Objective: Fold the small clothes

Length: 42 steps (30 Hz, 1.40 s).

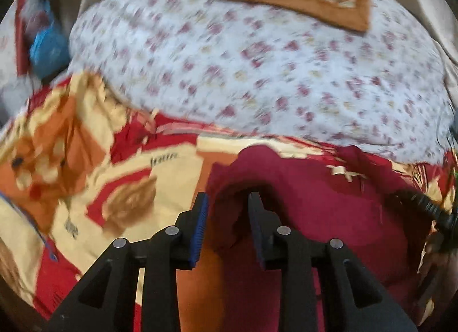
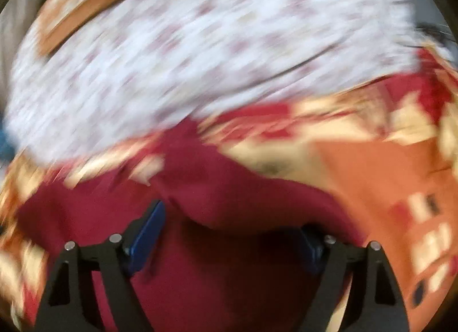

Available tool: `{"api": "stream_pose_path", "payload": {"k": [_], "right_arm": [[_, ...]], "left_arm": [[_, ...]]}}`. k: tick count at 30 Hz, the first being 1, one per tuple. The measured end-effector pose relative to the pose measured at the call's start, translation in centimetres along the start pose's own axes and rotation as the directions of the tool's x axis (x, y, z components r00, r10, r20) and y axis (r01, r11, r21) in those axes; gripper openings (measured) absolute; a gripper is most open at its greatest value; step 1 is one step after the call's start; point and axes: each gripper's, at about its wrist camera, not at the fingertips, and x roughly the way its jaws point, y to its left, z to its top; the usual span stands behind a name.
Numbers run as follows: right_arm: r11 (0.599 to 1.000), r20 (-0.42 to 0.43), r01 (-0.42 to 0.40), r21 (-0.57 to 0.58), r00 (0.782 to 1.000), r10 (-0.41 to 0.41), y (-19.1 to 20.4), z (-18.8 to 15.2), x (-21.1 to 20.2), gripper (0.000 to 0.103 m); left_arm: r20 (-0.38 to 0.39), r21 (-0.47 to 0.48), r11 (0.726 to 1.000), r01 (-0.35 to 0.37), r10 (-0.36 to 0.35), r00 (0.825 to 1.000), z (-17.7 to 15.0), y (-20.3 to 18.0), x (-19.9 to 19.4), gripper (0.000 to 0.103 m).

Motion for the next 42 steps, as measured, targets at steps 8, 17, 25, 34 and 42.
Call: {"api": "stream_pose_path", "payload": {"k": [8,17,25,34,42], "right_arm": [[0.949,0.013,0.185,0.254,0.981,-0.195,-10.5,2.7,-1.4,0.085],[0.943,-0.259,-0.328,-0.062,0.918,0.302,4.8,-1.3,-1.3,0.086],[0.952,-0.278,-0.234,-0.196,0.945,0.174,8.5,-3.0,2.0,0.006],[0.987,-0.121,-0.085,-0.133,0.990,0.069,1.7,0.8,-1.6,0.006],[0.993,-0.183,-0.071,-0.095,0.982,0.052,-0.3,-0.2,0.7,0.006]], "left_arm": [[-0.040,-0.104,0.995,0.001,-0.005,0.999,-2.1,2.5,2.8,0.019],[-0.037,-0.073,0.997,-0.025,0.022,0.999,-2.5,2.2,3.3,0.019],[-0.055,-0.046,0.998,-0.031,0.028,0.998,-3.1,2.3,3.5,0.019],[-0.085,-0.118,0.991,0.067,-0.077,0.993,-3.0,3.0,2.3,0.019],[-0.078,-0.151,0.985,0.088,-0.100,0.992,-1.7,2.3,2.1,0.019]]}}
